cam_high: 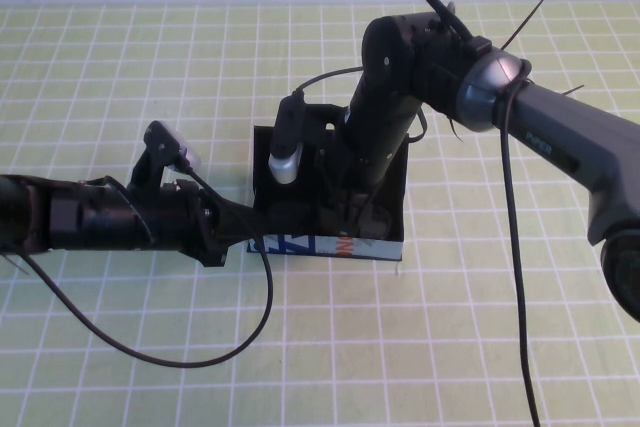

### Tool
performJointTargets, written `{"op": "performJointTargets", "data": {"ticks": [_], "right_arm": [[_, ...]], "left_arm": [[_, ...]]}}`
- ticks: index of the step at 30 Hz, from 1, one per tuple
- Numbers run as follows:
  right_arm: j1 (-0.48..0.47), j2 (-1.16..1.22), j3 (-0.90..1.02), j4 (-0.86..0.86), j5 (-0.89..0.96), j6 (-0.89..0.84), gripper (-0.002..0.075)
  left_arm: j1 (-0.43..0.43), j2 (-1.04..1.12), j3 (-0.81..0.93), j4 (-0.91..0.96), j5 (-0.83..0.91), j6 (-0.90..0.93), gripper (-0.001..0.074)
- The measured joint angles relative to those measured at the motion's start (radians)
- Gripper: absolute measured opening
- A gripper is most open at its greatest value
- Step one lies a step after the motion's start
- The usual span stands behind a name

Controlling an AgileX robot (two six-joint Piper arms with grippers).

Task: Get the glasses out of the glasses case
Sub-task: Pick up the glasses from the glasses case

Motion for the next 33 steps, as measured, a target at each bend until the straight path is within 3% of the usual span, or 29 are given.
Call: {"op": "performJointTargets", "data": {"ticks": [7,15,27,33], "right_arm": [[0.0,0.0,0.0,-0.004,-0.002,0.001,0.0169],[0.0,-0.003,0.0,0.0,0.003,0.002,0.0036],[0.002,-0.079,-0.011,-0.014,0.024,0.11,0.0002],[0.002,-0.175,-0.025,-0.019,0.03,0.262,0.0002]], "left_arm": [[0.0,-0.031,0.0,0.012,0.038,0.0,-0.0004],[0.025,-0.143,0.0,0.006,0.042,-0.004,-0.0004],[0.069,-0.217,0.0,0.0,0.028,-0.095,-0.0004],[0.069,-0.255,0.0,0.0,0.03,-0.135,-0.0004]]}}
